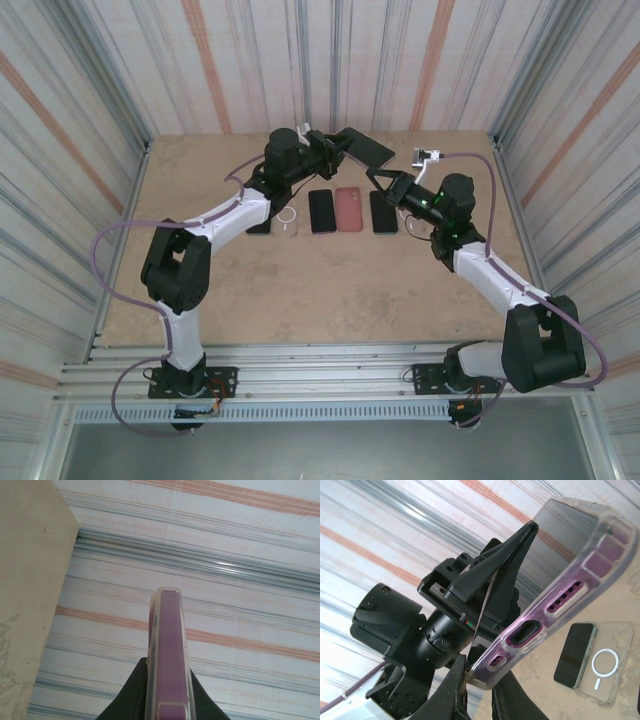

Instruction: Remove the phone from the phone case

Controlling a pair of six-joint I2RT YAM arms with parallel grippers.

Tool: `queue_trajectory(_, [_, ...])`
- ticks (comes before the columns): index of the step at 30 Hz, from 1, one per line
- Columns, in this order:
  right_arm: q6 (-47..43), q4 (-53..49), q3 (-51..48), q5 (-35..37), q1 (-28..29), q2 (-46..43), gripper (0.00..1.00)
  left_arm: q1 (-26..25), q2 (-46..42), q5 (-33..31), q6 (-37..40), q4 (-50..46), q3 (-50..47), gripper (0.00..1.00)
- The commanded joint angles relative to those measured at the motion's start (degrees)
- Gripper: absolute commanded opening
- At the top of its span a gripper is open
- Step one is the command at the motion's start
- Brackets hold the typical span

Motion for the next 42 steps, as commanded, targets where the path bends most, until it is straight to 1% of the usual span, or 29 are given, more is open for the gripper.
queue_trajectory(1, [-6.09,-5.15,0.75,0.09,-1.97,2.40,0.06,-0.44,-7.06,2.85,-4.14,5.96,0.29,0.10])
queue_trajectory(6, [-4.08,-5.51,1.15,-0.31,-3.14,4.29,0.06,-0.71,-7.95,3.40,-4.24,6.58,1.08,0.07])
queue_trajectory(8, [-2.97,-5.48,1.22,-0.56,-3.47,5.02,0.05,-0.80,-8.33,3.38,-4.01,6.66,0.98,0.04])
queue_trajectory(12, [-0.94,-4.20,0.62,-0.90,-3.45,6.26,0.06,-0.80,-8.49,3.68,-3.09,6.90,1.40,0.03])
queue_trajectory(14, [-0.67,-6.20,1.34,-1.02,-3.35,6.71,0.06,-0.80,-8.34,3.64,-2.78,7.14,1.75,0.00])
queue_trajectory(17, [3.85,-4.18,0.01,-0.32,-3.60,7.88,0.06,-0.80,-7.72,4.28,-2.03,7.70,3.21,0.00])
queue_trajectory(22, [7.89,-5.67,-0.80,-0.69,-3.01,9.28,0.07,-0.80,-7.31,4.30,-1.50,8.81,3.73,0.00])
queue_trajectory(24, [7.97,-5.12,-1.18,-0.46,-2.48,9.39,0.07,-0.79,-7.25,4.05,-1.57,9.60,3.63,0.00])
queue_trajectory(28, [7.02,-8.55,-0.74,-0.90,-2.29,9.73,0.07,-0.80,-6.82,4.12,-1.56,10.13,4.80,0.00])
queue_trajectory(33, [3.07,-17.90,1.50,-1.49,-2.19,10.09,0.08,-0.71,-6.55,4.50,-1.06,10.09,5.87,0.00])
queue_trajectory(36, [2.32,-19.55,2.39,-1.81,-2.55,10.22,0.08,-0.45,-6.64,4.70,-0.97,10.13,5.66,0.00])
queue_trajectory(40, [3.48,-17.91,2.14,-2.91,-2.64,10.42,0.10,-0.03,-6.63,4.80,-0.37,9.87,5.65,0.00])
queue_trajectory(42, [3.93,-15.43,2.27,-3.99,-2.64,10.02,0.14,0.24,-6.79,5.25,0.62,9.04,5.48,0.00])
